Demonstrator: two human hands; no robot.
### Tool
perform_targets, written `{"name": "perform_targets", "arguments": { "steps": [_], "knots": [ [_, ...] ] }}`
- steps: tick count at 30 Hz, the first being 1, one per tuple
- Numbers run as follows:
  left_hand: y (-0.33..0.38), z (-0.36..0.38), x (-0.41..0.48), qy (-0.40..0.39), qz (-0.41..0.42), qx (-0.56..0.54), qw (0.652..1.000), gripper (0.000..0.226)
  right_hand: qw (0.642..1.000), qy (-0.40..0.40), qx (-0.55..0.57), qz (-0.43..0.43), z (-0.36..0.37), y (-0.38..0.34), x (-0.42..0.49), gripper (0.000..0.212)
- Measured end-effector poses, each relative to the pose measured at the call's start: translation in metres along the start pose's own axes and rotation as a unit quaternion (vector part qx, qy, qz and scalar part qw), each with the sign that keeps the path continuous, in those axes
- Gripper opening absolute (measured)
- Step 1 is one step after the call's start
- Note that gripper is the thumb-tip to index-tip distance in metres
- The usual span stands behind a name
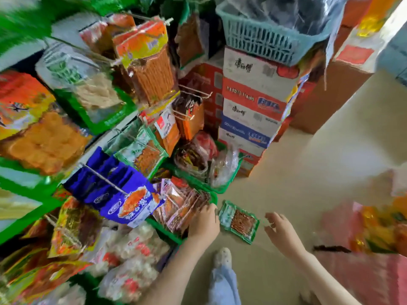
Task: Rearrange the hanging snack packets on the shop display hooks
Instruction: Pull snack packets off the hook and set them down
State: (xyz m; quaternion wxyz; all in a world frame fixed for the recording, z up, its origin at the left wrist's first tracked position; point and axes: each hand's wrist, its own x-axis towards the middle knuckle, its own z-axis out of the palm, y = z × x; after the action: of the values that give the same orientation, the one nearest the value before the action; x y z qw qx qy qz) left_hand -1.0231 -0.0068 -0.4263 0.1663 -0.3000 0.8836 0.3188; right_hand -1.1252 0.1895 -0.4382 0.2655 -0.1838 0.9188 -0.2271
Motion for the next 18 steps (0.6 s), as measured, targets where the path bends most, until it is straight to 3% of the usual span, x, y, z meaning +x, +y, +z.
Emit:
{"name": "perform_targets", "arguments": {
  "steps": [12, 18],
  "knots": [
    [0.055, -0.089, 0.136, 0.127, -0.075, -0.08, 0.986, 0.028, 0.993, -0.041, 0.012, -0.107, -0.07, -0.097, 0.187, 0.036],
    [0.037, -0.031, 0.154, 0.129, -0.116, -0.075, 0.982, 0.024, 0.983, -0.141, 0.01, -0.117, -0.025, -0.075, 0.235, 0.032]
  ]
}}
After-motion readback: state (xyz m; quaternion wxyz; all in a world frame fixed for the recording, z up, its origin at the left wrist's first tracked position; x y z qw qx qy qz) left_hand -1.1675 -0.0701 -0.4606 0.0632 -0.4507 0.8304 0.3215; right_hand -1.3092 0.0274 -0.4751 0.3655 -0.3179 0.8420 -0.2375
